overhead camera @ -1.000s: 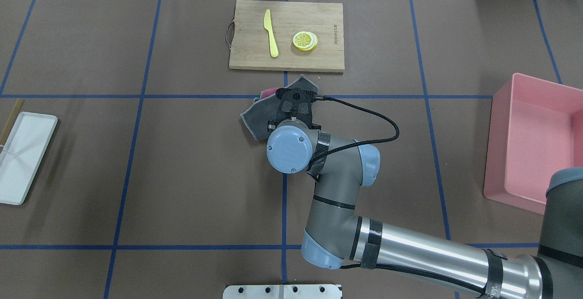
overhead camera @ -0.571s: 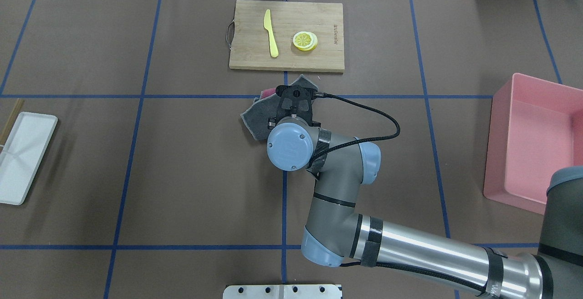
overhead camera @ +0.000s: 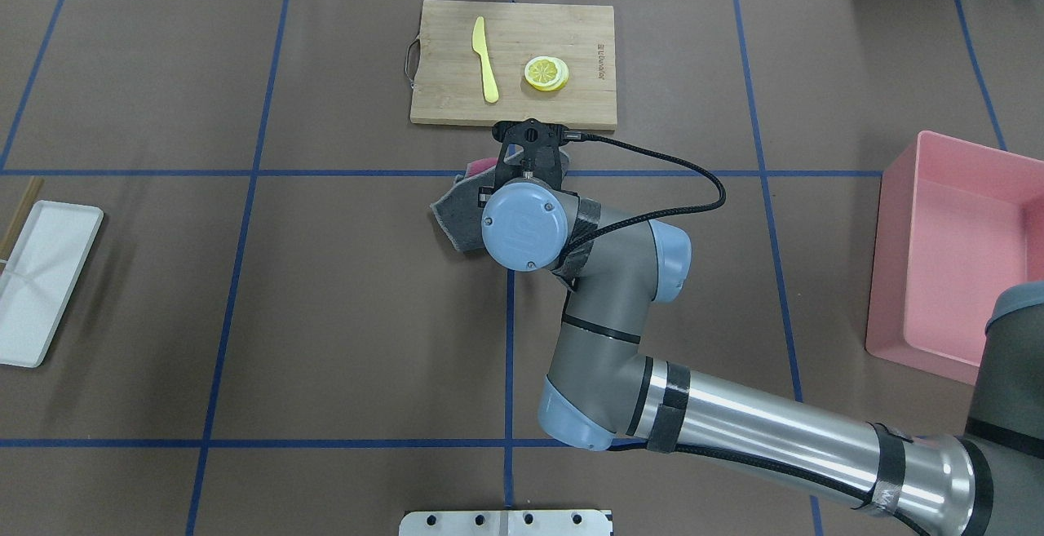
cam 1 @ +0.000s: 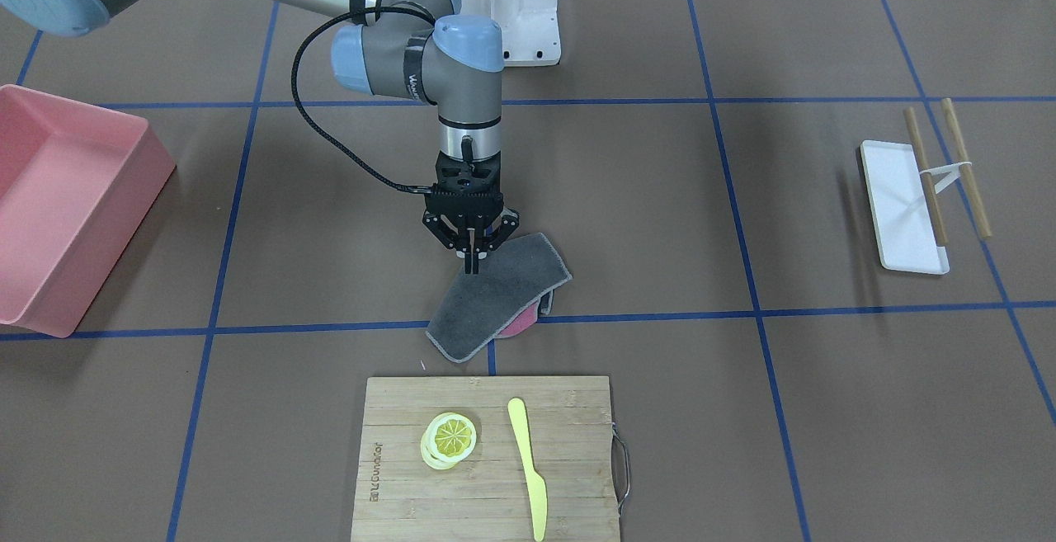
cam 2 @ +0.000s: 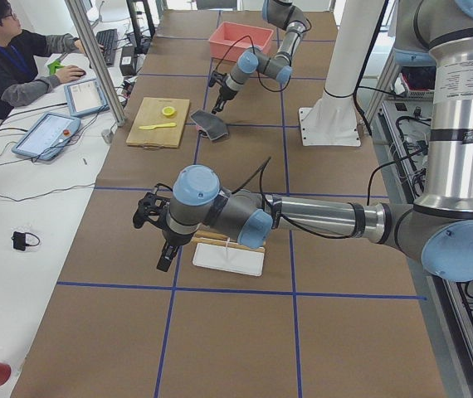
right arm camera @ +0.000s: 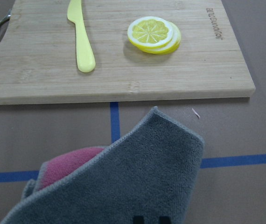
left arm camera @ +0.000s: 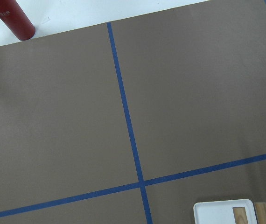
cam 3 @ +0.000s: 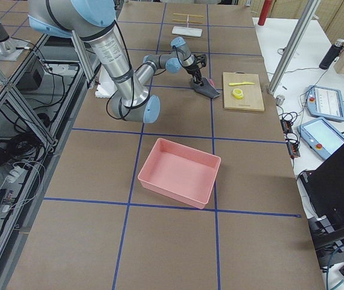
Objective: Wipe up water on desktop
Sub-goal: 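Rub the towel in small strokes on the table with the right gripper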
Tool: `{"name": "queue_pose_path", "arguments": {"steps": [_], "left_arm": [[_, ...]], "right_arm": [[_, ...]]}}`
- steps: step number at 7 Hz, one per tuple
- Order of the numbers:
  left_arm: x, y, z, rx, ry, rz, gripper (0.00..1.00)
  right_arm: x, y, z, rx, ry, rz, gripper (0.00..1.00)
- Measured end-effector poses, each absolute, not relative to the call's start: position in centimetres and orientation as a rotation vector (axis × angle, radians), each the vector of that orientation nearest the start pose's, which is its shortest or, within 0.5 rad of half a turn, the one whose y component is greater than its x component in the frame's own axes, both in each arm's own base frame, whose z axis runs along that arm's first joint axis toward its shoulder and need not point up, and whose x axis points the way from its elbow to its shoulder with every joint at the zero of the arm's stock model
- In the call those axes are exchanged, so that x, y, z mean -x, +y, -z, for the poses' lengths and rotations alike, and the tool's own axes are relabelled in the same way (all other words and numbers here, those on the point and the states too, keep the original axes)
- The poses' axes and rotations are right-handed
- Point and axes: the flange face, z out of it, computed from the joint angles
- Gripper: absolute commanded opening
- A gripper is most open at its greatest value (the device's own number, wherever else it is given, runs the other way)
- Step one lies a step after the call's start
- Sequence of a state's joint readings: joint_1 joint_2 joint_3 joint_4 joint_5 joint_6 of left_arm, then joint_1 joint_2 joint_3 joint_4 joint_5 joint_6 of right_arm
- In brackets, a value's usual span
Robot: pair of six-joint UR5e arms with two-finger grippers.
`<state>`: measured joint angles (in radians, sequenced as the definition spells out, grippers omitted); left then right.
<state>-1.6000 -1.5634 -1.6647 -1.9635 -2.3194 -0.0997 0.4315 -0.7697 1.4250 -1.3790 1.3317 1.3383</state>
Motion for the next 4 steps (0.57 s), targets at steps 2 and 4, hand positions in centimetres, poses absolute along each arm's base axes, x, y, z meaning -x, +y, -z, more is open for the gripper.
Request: {"name": "queue_pose_path", "arguments": {"steps": [2, 4], "left_arm": [[8.0, -50.8, -57.2, -0.43, 0.749, -0.059, 0.98], [8.0, -50.9, -57.1, -0.431, 0.749, -0.06, 0.98]], "right_arm": [[63.0, -46.4, -23.0, -0.472, -0.686, -0.29, 0.96], [63.6, -46.6, -23.1, -0.464, -0.68, -0.295, 0.83]]}}
